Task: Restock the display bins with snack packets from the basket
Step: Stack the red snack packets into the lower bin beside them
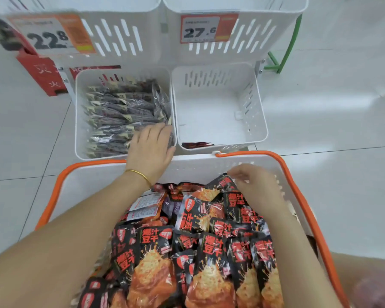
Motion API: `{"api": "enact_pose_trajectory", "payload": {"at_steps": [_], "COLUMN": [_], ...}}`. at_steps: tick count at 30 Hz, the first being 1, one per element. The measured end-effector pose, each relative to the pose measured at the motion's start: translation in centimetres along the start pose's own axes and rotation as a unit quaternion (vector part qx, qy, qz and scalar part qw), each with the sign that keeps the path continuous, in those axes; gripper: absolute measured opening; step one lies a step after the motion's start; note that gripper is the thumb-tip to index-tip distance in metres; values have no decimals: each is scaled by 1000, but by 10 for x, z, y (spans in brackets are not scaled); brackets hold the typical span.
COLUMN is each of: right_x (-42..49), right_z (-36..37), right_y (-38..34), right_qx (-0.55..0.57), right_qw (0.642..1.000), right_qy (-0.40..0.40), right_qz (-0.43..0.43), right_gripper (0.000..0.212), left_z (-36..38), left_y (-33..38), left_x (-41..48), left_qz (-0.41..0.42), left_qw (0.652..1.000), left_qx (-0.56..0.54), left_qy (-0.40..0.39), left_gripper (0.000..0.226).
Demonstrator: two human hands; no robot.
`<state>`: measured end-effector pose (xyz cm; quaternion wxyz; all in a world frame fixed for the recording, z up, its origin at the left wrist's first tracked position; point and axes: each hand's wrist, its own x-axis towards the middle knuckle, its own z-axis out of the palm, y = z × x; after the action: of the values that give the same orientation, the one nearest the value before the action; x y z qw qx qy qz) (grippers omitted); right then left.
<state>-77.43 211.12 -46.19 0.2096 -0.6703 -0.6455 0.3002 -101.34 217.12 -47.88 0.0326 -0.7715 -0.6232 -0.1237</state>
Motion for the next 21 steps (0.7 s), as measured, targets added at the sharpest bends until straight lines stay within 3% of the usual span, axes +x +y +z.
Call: {"api": "enact_pose_trajectory", "payload": {"at_steps": [2, 4, 6, 9, 12, 17, 21], "right_x": [-9, -12, -13, -17, -24, -35, -39], "right_z": [5, 3, -2, -7, -8, -14, -32], "right_y": [14, 21, 24, 24, 25, 20, 5], "right_qx": [-111, -230, -275, -249, -199, -84, 17], "right_qw": [993, 969, 952, 952, 969, 992, 998], "right_qy": [-36, -89, -136, -179, -145, -97, -32], "right_qz": [27, 33, 19, 18, 5, -18, -49], "right_gripper": [34, 38, 48, 56, 58, 38, 24], "left_z": [-4, -7, -5, 2, 7, 7, -12], "left_y": [17, 34, 45, 50, 49, 48, 66], "left_x": [-19, -42, -62, -80, -95, -110, -100], "left_qz": [37, 67, 89, 76, 23, -24, -43], "left_qw": [997, 993, 991, 992, 996, 993, 981], "left_qx": [-53, -87, -98, -94, -57, -47, -161], "left_qy": [48, 35, 13, -29, -68, -105, -94], "left_gripper": [43, 45, 45, 35, 32, 43, 44]}}
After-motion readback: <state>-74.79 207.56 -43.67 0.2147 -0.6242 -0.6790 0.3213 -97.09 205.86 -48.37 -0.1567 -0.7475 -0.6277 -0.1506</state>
